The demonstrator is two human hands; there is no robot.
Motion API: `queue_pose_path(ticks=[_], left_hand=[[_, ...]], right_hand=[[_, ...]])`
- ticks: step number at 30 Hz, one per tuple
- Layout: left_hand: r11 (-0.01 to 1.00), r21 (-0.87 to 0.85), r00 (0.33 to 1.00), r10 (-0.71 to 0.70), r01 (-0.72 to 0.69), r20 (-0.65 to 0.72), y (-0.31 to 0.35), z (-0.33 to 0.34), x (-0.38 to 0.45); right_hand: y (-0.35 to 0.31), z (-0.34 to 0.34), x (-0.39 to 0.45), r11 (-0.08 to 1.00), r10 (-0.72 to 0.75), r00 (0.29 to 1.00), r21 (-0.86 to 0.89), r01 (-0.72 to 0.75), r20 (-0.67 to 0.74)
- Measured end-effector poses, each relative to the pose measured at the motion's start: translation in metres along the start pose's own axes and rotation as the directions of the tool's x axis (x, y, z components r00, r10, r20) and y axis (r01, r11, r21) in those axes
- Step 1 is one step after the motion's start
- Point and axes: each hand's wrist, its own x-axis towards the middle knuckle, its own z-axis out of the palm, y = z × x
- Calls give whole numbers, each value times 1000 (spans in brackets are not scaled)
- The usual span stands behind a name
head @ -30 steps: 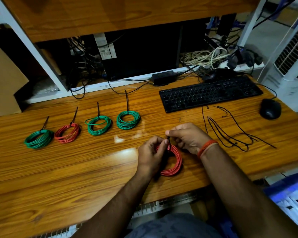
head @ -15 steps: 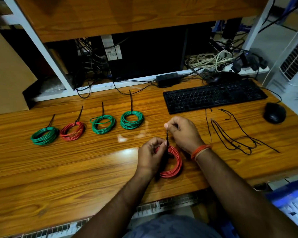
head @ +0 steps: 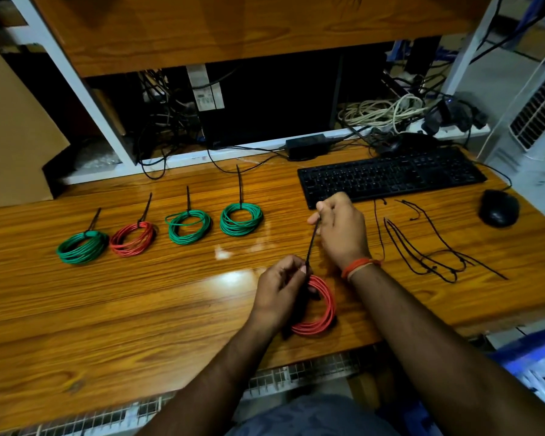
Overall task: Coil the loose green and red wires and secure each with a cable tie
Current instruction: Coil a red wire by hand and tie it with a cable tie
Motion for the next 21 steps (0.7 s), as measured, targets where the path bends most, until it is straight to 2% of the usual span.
queue_pose_path(ticks=[2, 3, 5, 8, 9, 13, 17, 21], left_hand=[[996, -90, 1000, -8, 9, 10, 3, -1, 0], [996, -85, 1000, 9, -8, 9, 4, -2, 1], [997, 25, 997, 72, -72, 3, 6, -6, 1], [967, 215, 990, 132, -139, 47, 9, -7, -1], [964, 231, 991, 122, -133, 61, 9, -6, -2], [997, 72, 1000, 24, -24, 2, 13, -7, -4], [992, 122, 1000, 25, -24, -7, 15, -19, 0], [981, 192, 998, 18, -6, -57, 15, -35, 2]], right_hand=[[-4, 4, 0, 940, 194, 981, 282, -193, 26], [-5, 6, -1, 893, 261, 965, 370, -257, 41], [-5, 11, -5, 869, 280, 960, 419, -264, 24], [-3, 15, -4, 942, 152, 986, 310, -126, -61], [-7, 14, -1, 959, 101, 991, 273, -73, -92], [-32, 1, 15, 975, -125, 972, 158, 157, -200], [-47, 5, 13, 926, -365, 918, 47, 376, -155], [-52, 19, 14, 908, -402, 907, 74, 412, -125]])
